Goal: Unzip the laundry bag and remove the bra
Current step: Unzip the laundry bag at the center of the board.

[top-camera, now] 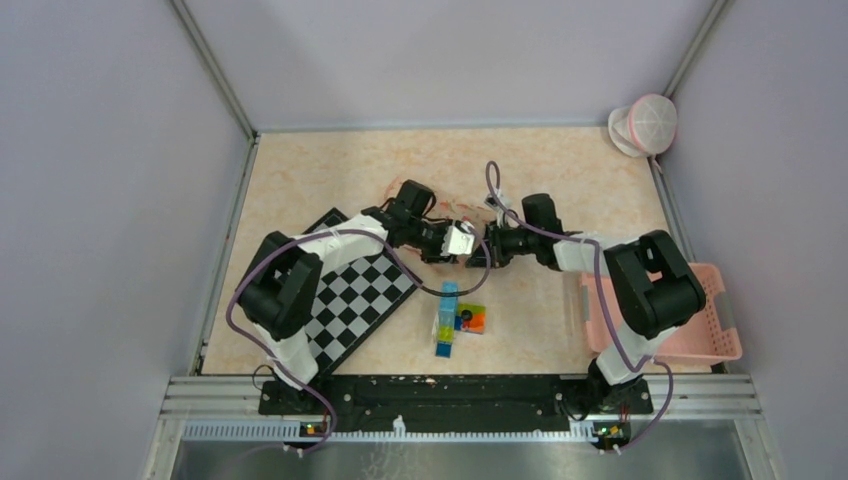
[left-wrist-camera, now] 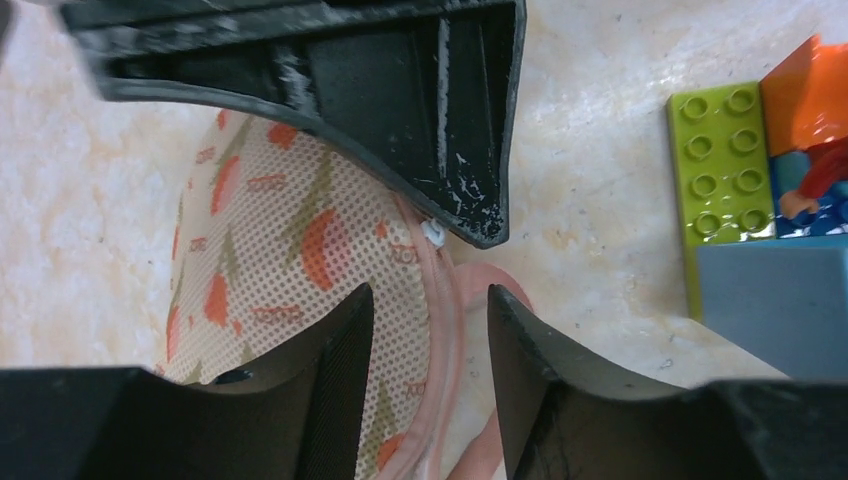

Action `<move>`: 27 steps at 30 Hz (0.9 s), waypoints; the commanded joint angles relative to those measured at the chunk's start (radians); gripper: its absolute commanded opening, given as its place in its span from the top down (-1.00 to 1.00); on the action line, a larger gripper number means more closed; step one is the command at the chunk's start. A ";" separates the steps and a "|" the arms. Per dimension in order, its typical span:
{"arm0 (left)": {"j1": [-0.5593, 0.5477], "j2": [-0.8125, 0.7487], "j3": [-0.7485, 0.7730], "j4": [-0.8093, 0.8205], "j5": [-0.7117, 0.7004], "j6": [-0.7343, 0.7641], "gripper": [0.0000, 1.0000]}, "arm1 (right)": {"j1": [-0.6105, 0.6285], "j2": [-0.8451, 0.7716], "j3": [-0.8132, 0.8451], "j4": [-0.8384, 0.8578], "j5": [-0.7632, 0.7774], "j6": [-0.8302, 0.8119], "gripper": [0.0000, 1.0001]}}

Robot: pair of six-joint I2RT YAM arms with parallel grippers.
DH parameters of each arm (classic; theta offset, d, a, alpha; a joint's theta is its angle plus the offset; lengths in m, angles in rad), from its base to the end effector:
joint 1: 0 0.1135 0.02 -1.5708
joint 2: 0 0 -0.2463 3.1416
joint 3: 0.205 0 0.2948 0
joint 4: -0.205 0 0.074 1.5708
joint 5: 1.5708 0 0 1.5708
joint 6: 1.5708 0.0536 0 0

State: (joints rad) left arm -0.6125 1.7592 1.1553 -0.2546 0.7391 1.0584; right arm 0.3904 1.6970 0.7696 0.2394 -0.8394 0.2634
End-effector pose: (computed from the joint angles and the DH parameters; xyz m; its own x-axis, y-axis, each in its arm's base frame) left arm 0.3164 -0.2664 0.1549 0.3807 0.5198 -0.7648 0.9247 -0.2069 0.3197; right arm 0.3149 0.1727 0.0932 -0.7716 -0.1295 -0.6228 -0.6059 0.4480 0.6574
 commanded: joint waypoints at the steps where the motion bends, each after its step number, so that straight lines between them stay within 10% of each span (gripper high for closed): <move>1: -0.019 0.047 0.006 0.033 -0.055 0.047 0.02 | 0.011 0.000 0.049 0.054 -0.013 0.007 1.00; 12: -0.017 0.047 -0.039 0.051 -0.175 0.087 1.00 | -0.030 -0.026 0.012 0.011 0.020 -0.003 1.00; 27: 0.029 0.025 -0.038 -0.001 -0.158 0.199 1.00 | -0.068 -0.110 -0.078 -0.077 0.029 -0.094 1.00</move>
State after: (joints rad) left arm -0.6136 1.8149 1.1301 -0.2218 0.5976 1.1973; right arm 0.3305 1.6444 0.7109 0.1856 -0.7990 0.2169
